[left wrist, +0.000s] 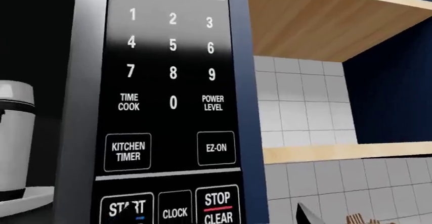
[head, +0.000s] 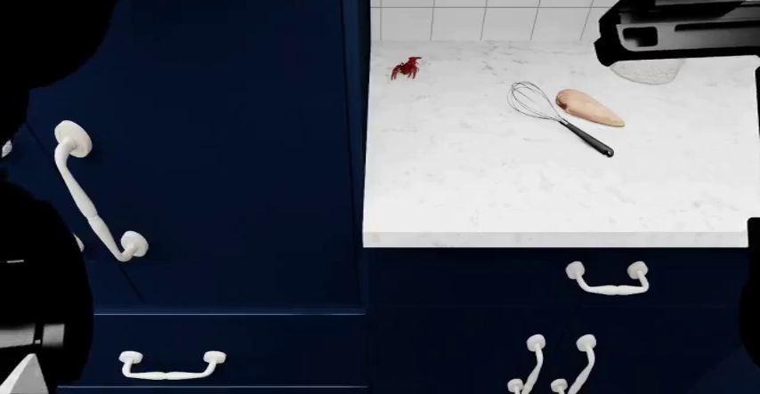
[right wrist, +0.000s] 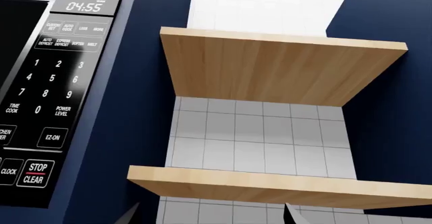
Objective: Open the microwave door
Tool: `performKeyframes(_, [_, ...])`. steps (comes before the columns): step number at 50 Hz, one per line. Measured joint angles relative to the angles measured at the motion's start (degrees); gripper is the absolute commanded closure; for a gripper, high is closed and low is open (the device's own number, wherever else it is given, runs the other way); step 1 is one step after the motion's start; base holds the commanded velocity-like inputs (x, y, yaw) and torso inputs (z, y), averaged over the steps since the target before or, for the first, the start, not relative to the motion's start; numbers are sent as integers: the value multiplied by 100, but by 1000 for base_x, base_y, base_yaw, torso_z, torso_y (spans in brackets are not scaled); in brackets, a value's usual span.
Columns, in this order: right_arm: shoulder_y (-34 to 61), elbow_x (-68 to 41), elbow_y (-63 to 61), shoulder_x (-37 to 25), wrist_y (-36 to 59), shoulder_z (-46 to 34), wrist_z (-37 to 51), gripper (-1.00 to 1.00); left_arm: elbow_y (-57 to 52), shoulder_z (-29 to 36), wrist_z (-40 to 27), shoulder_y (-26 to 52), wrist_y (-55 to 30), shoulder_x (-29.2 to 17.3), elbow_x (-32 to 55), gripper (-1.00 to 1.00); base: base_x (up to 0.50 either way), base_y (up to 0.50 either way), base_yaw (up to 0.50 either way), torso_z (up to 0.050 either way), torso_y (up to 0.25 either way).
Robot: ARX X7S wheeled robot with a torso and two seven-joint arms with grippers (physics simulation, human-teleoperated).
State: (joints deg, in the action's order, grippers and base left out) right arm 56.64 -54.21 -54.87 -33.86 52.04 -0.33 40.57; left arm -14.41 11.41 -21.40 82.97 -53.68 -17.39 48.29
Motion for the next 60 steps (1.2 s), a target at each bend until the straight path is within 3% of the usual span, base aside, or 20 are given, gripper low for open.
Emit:
performKeyframes(34, [17,-42,17,-63,-83,-124,105,-100,676,-545,-292,86,414,-193,47,-100,0,0,0,0,0])
performKeyframes(60, [9,-66,43,-104,-184,-183,156,-100,-569,-1531,-1092,-193,40,-532,1150,-100,0,0,0,0,0])
